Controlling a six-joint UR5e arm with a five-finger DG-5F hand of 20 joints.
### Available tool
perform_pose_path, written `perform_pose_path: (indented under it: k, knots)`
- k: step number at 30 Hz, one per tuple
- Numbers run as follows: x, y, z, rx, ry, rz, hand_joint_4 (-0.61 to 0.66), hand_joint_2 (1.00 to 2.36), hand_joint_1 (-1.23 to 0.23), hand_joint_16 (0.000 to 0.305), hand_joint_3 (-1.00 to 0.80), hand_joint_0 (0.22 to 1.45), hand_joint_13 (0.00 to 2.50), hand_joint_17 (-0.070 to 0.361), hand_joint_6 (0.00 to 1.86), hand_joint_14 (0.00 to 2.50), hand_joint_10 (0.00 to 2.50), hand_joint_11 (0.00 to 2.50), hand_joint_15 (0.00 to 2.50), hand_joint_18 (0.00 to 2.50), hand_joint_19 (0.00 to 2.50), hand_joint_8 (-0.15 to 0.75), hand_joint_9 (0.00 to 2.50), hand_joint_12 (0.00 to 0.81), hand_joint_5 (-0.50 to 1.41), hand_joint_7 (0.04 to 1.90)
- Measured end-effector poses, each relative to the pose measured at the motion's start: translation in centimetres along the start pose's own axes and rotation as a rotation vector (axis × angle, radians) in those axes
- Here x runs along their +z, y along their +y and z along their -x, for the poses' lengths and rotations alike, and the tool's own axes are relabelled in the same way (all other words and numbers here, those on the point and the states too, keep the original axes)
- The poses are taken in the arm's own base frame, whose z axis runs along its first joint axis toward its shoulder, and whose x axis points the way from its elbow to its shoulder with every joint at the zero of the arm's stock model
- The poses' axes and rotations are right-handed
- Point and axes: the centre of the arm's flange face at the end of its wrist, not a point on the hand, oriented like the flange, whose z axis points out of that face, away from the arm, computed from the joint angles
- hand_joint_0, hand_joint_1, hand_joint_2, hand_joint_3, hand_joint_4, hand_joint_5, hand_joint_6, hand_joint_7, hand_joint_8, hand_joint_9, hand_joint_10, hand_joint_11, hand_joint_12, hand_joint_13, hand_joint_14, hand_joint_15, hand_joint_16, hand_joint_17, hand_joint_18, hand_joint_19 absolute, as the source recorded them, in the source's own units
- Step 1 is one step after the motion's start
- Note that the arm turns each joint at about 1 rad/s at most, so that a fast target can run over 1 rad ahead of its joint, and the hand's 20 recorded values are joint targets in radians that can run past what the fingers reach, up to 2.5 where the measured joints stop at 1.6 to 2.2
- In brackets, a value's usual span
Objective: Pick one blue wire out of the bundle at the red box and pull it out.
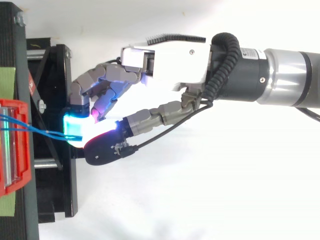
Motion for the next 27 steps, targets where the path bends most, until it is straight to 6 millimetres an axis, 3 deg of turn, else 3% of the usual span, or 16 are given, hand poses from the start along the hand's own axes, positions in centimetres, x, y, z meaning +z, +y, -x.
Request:
perform_pose_path:
  k: [27]
  knots:
    - [-0.12,0.20,-0.54,0.003,0.012,-0.010,0.23,1.02,-0.66,0.065,-0.06,0.59,0.58,0.145,0.90,0.01,0.01,0.57,0.22,0.61,0.38,0.390,0.86,0.458,-0.20,0.98]
